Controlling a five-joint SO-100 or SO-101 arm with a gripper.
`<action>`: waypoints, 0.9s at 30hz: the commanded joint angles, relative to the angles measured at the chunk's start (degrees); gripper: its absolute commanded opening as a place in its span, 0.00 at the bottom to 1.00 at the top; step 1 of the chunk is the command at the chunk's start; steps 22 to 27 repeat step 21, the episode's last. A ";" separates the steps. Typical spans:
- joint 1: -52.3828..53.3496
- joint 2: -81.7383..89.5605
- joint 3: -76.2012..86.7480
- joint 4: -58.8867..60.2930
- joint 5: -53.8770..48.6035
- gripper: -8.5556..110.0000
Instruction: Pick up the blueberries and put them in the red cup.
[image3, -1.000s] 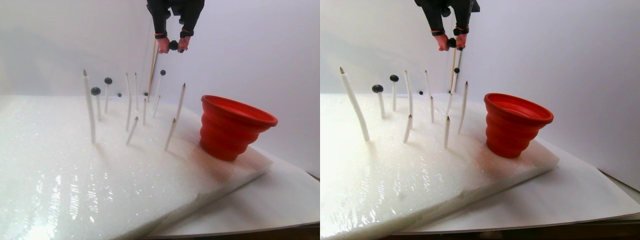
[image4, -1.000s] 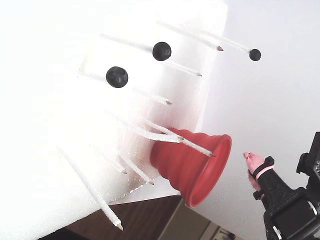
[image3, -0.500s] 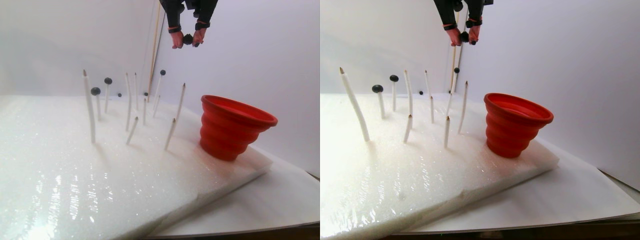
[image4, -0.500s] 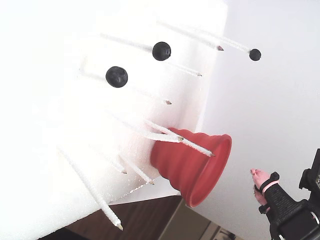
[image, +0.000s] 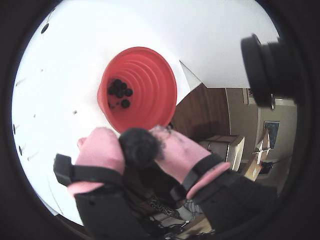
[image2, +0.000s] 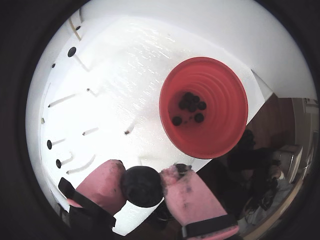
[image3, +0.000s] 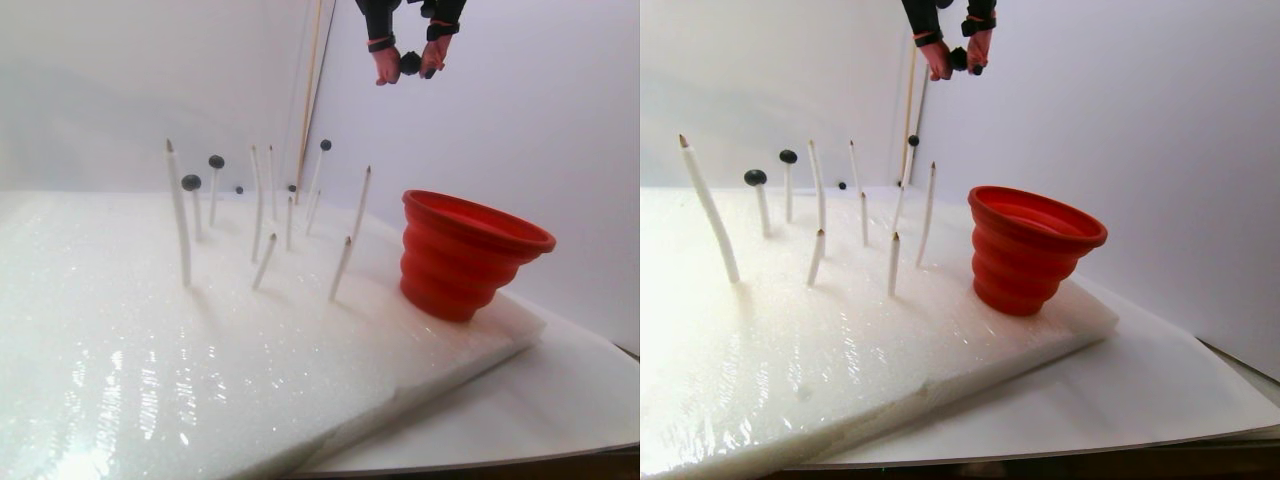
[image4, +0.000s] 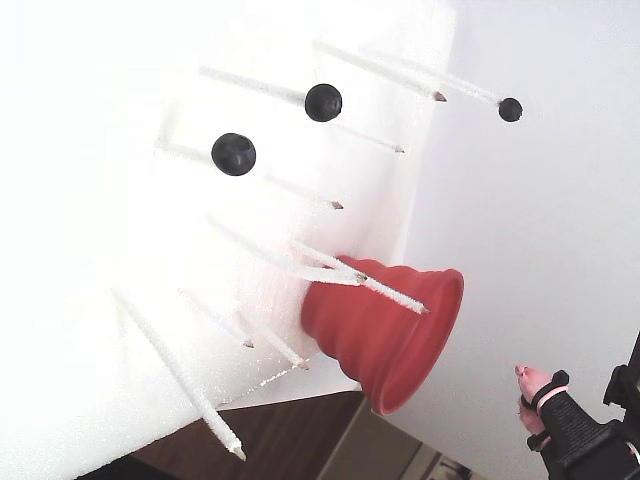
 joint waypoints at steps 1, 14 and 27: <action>3.60 4.39 -0.44 0.26 -0.62 0.17; 10.02 3.87 0.18 1.49 -0.18 0.17; 12.48 2.11 -0.26 1.41 0.26 0.17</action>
